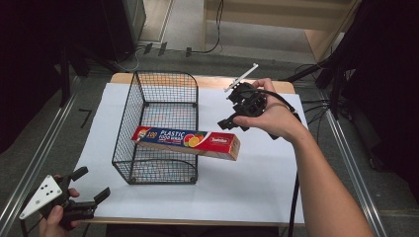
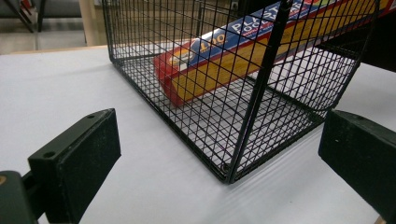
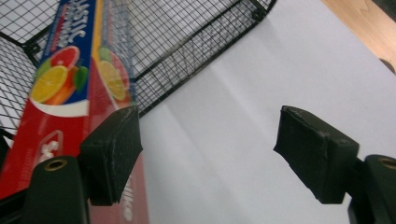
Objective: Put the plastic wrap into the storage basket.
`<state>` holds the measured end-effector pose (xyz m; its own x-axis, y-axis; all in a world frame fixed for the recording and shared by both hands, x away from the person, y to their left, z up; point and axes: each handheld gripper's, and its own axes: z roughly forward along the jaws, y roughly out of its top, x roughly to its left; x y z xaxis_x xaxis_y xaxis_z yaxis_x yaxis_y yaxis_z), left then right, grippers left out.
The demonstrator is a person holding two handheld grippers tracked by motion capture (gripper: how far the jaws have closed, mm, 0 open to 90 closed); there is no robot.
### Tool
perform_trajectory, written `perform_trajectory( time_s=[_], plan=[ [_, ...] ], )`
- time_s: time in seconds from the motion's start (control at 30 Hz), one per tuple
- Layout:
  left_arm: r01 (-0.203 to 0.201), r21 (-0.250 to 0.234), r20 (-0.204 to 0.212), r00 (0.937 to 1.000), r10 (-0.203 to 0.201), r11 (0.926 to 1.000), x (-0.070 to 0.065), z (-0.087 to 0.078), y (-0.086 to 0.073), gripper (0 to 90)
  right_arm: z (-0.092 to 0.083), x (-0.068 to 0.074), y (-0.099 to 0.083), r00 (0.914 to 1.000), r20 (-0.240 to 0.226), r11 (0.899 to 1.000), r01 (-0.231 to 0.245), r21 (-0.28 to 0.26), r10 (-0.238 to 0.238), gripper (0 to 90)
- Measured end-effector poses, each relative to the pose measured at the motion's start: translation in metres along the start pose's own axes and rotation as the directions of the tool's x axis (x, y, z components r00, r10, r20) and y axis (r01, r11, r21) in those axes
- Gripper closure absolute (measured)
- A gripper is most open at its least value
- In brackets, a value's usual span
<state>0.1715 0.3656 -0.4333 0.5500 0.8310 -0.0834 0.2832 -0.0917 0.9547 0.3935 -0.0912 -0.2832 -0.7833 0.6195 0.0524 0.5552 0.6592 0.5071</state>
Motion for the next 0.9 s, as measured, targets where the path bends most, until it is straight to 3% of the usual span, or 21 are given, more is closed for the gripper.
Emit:
perform_trajectory(
  time_s=[0.13, 0.23, 0.53, 0.57, 0.9],
  plan=[
    [0.001, 0.0, -0.004, 1.0, -0.001, 1.0, 0.0, 0.0, 0.0, 0.0, 0.004, -0.009, -0.011, 0.9993, 0.021, 1.0, -0.031, -0.006, 0.031, 23.0],
    [0.001, -0.001, -0.003, 1.0, -0.001, 1.0, 0.001, -0.001, 0.0, 0.0, 0.008, -0.014, -0.021, 0.9959, 0.069, 0.998, -0.058, -0.016, 0.059, 23.7],
    [-0.002, 0.0, -0.007, 1.0, 0.002, 1.0, 0.0, 0.001, 0.0, 0.0, 0.019, -0.022, -0.058, 0.9894, 0.088, 0.993, -0.111, -0.044, 0.115, 24.5],
    [-0.002, -0.002, -0.009, 1.0, 0.002, 1.0, 0.0, 0.001, 0.0, 0.0, 0.02, -0.022, -0.064, 0.9847, 0.099, 0.989, -0.139, -0.054, 0.143, 24.9],
    [-0.001, -0.002, -0.013, 0.9999, 0.001, 1.0, 0.0, 0.0, 0.0, 0.0, 0.033, -0.017, -0.108, 0.9626, 0.136, 0.968, -0.217, -0.128, 0.234, 25.4]
  ],
)
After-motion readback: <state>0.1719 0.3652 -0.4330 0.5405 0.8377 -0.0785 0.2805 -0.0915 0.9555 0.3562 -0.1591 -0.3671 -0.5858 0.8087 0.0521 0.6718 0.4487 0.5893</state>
